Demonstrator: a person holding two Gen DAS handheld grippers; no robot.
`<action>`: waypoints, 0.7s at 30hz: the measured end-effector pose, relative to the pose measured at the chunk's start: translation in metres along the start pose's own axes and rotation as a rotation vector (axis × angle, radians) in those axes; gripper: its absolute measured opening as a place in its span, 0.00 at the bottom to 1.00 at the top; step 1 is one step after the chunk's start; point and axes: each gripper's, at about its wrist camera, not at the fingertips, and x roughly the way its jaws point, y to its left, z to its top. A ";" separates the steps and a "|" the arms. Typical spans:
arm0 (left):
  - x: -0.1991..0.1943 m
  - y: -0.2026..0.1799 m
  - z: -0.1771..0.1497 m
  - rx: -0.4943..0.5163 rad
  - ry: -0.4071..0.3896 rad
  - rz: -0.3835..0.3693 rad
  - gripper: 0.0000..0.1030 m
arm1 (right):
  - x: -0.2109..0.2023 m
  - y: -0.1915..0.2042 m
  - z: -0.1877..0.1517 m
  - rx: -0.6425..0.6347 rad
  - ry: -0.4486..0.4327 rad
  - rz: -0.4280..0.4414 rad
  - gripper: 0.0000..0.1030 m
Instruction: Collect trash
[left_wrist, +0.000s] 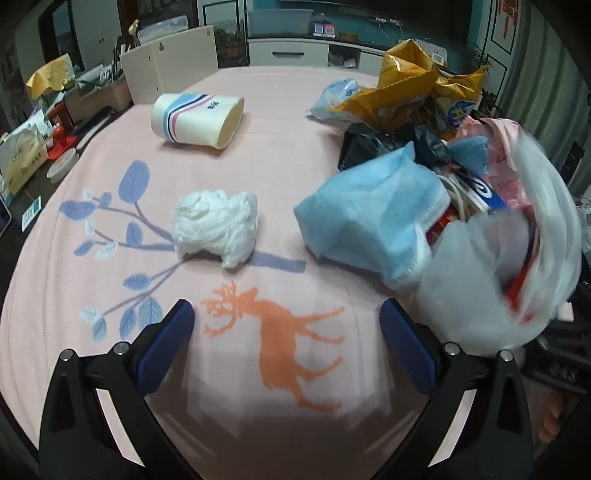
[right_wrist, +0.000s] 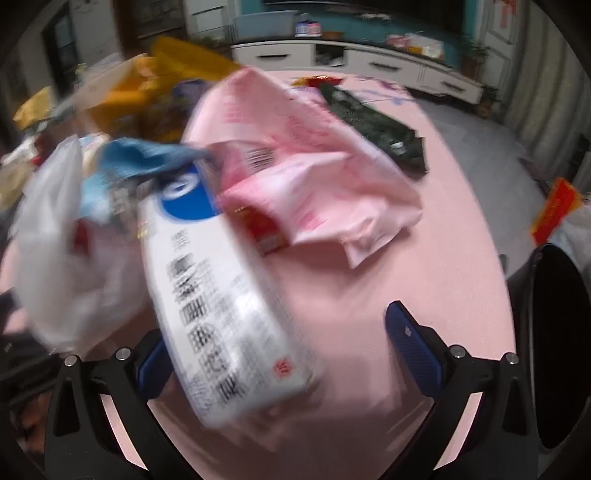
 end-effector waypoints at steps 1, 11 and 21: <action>-0.003 0.000 0.000 -0.010 0.005 -0.008 0.98 | -0.008 0.000 -0.001 -0.005 -0.014 -0.002 0.98; -0.059 -0.002 0.001 -0.023 -0.096 -0.079 0.98 | -0.076 -0.003 -0.001 -0.012 -0.188 0.046 0.98; -0.109 -0.016 0.030 0.010 -0.198 -0.111 0.98 | -0.121 -0.011 0.034 0.066 -0.312 -0.030 0.98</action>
